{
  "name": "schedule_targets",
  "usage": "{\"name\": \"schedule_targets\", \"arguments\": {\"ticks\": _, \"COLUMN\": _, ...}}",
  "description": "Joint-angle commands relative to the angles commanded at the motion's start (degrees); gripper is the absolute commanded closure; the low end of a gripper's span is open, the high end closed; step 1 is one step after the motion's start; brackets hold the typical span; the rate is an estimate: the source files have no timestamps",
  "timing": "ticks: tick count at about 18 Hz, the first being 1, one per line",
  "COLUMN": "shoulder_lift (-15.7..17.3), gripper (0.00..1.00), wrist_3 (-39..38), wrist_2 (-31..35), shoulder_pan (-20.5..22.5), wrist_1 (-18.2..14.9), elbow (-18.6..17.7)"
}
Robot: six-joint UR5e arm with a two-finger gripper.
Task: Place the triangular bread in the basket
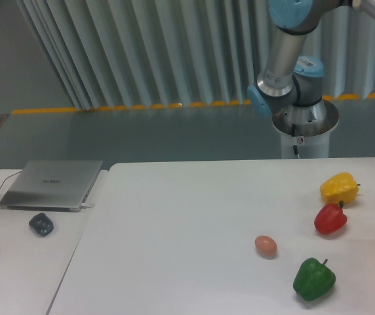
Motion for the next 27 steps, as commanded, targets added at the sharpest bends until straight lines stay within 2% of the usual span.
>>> {"name": "schedule_targets", "arguments": {"ticks": 6, "shoulder_lift": 1.1, "gripper": 0.00, "wrist_3": 0.1, "wrist_2": 0.0, "shoulder_pan": -0.6, "wrist_1": -0.9, "elbow": -0.4}}
{"name": "schedule_targets", "arguments": {"ticks": 9, "shoulder_lift": 2.1, "gripper": 0.00, "wrist_3": 0.1, "wrist_2": -0.1, "shoulder_pan": -1.2, "wrist_1": -2.5, "elbow": -1.3}}
{"name": "schedule_targets", "arguments": {"ticks": 12, "shoulder_lift": 3.0, "gripper": 0.00, "wrist_3": 0.2, "wrist_2": 0.5, "shoulder_pan": -1.6, "wrist_1": -2.5, "elbow": -3.1}}
{"name": "schedule_targets", "arguments": {"ticks": 16, "shoulder_lift": 5.2, "gripper": 0.00, "wrist_3": 0.2, "wrist_2": 3.0, "shoulder_pan": -4.5, "wrist_1": -3.5, "elbow": -5.9}}
{"name": "schedule_targets", "arguments": {"ticks": 19, "shoulder_lift": 6.3, "gripper": 0.00, "wrist_3": 0.2, "wrist_2": 6.2, "shoulder_pan": -6.9, "wrist_1": -7.6, "elbow": -6.1}}
{"name": "schedule_targets", "arguments": {"ticks": 21, "shoulder_lift": 7.0, "gripper": 0.00, "wrist_3": 0.1, "wrist_2": 6.2, "shoulder_pan": -7.6, "wrist_1": -12.4, "elbow": -6.1}}
{"name": "schedule_targets", "arguments": {"ticks": 22, "shoulder_lift": 7.6, "gripper": 0.00, "wrist_3": 0.1, "wrist_2": 6.2, "shoulder_pan": -7.6, "wrist_1": -13.7, "elbow": -6.1}}
{"name": "schedule_targets", "arguments": {"ticks": 25, "shoulder_lift": 9.0, "gripper": 0.00, "wrist_3": 0.1, "wrist_2": 6.1, "shoulder_pan": -7.9, "wrist_1": -16.4, "elbow": -6.1}}
{"name": "schedule_targets", "arguments": {"ticks": 27, "shoulder_lift": 9.3, "gripper": 0.00, "wrist_3": 0.1, "wrist_2": 6.2, "shoulder_pan": -8.2, "wrist_1": -16.9, "elbow": -6.4}}
